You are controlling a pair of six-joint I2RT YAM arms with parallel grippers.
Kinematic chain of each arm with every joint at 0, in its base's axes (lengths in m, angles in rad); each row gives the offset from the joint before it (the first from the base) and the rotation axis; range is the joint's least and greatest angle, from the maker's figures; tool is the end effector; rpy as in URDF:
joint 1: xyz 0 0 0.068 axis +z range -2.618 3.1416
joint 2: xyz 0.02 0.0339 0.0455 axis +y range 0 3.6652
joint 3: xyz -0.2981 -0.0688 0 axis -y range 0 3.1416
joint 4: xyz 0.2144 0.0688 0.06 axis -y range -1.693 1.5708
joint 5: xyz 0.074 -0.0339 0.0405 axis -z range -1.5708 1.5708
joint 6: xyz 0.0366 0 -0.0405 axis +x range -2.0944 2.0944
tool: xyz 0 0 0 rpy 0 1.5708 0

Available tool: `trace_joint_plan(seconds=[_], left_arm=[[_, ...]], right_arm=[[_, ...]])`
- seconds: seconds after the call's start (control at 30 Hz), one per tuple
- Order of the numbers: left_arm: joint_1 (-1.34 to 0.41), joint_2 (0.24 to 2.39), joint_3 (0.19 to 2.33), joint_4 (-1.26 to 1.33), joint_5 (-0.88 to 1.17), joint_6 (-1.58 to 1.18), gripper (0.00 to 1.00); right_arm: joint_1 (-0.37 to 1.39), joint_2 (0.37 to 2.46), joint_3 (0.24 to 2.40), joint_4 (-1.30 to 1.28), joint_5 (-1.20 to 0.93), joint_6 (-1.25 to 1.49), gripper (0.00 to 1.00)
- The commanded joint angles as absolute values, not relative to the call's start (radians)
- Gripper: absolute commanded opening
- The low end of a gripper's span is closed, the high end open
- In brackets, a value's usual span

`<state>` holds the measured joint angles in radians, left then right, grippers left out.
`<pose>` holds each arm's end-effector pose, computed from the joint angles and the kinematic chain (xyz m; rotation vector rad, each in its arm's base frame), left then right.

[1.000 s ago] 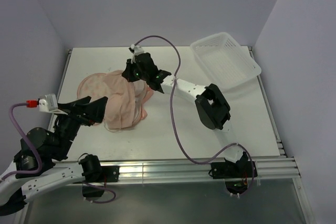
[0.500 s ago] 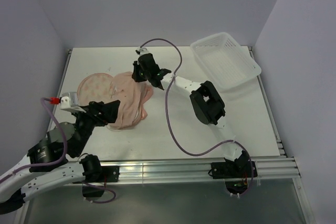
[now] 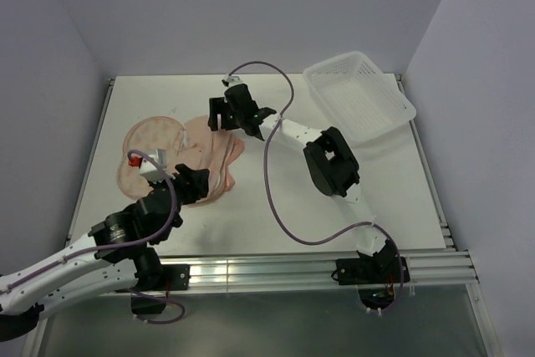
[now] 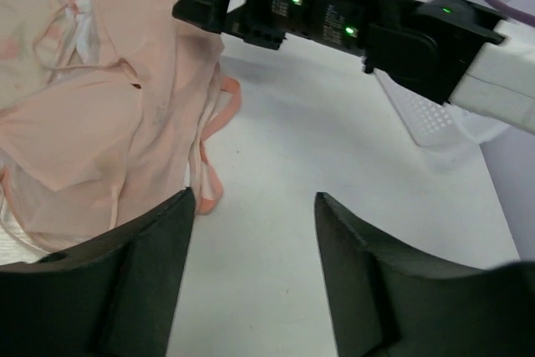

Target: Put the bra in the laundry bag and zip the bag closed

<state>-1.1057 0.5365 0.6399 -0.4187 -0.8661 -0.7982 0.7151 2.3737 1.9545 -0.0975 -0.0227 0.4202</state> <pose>0.0535 -0.0445 0.3174 -0.3056 1.7808 -0.5531 0.4154 0.3618 0.2335 -0.3326 2.1418 0.6989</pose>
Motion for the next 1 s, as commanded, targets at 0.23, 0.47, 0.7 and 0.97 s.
trace_joint_plan(seconds=[0.23,0.47,0.7,0.97], left_arm=[[-0.516,0.827,0.684,-0.172,-0.356,-0.83,0.6],[-0.377,0.65,0.482,-0.383,-0.334,-1.031,0.51],[-0.382,0.4,0.285,-0.595,-0.356,-1.282,0.4],[-0.367,0.574,0.252,-0.519,-0.495,-1.385,0.38]], right_arm=[[0.663,1.881,1.461,0.126,-0.06,0.486,0.8],[0.701,1.561,1.102,0.238,-0.123,0.577,0.71],[0.77,1.381,0.913,0.212,-0.094,0.546,0.7],[0.801,1.256,0.789,0.212,-0.113,0.515,0.68]])
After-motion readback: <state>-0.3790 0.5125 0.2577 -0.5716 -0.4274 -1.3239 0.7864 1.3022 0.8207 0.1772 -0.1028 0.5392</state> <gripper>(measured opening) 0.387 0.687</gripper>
